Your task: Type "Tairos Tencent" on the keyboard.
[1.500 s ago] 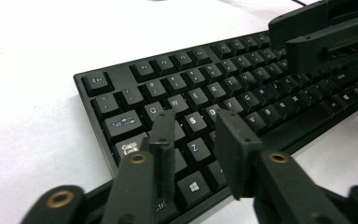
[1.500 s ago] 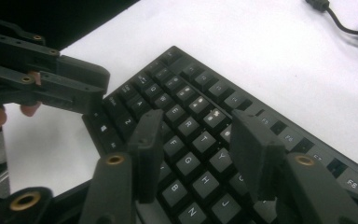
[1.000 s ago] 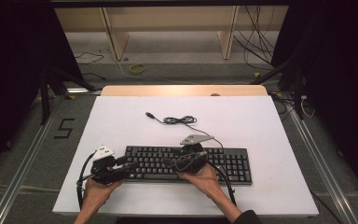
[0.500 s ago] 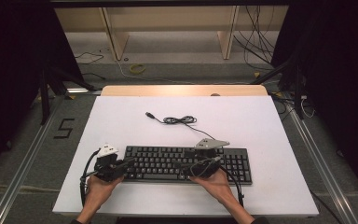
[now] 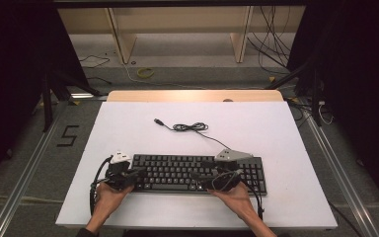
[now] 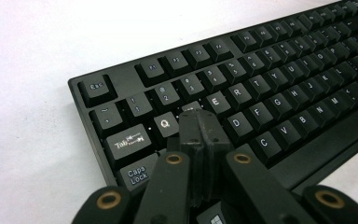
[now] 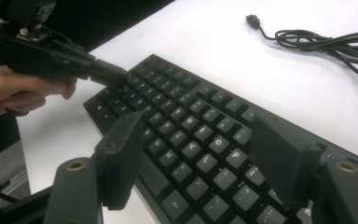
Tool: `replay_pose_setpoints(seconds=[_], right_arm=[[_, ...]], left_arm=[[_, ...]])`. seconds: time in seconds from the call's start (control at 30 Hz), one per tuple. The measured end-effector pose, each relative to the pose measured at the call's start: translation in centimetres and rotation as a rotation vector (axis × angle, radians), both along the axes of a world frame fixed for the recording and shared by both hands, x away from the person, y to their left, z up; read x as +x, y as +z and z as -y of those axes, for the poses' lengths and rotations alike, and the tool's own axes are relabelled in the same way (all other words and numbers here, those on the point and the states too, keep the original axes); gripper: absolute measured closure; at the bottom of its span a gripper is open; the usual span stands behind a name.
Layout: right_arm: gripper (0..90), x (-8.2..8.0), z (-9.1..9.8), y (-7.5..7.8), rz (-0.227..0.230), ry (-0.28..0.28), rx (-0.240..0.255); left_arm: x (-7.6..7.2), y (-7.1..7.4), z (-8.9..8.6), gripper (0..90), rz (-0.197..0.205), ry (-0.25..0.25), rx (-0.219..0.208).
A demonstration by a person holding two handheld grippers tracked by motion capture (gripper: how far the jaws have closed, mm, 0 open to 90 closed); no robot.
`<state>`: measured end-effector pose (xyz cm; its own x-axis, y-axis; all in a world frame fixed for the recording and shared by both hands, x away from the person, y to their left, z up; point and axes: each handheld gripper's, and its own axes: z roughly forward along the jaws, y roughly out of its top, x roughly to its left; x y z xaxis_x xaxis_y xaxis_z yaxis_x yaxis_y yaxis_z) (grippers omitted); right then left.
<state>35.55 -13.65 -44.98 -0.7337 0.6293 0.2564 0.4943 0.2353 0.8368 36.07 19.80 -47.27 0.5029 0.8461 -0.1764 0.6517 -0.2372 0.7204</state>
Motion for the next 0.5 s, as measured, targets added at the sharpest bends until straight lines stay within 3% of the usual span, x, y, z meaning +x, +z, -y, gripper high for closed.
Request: replay_pose_setpoints(seconds=[0.5], right_arm=[[35.9, -0.07, 0.05, -0.09, -0.001, 0.001, -0.001]], left_arm=[[0.15, -0.3, 0.11, 88.8, -0.022, -0.015, 0.018]])
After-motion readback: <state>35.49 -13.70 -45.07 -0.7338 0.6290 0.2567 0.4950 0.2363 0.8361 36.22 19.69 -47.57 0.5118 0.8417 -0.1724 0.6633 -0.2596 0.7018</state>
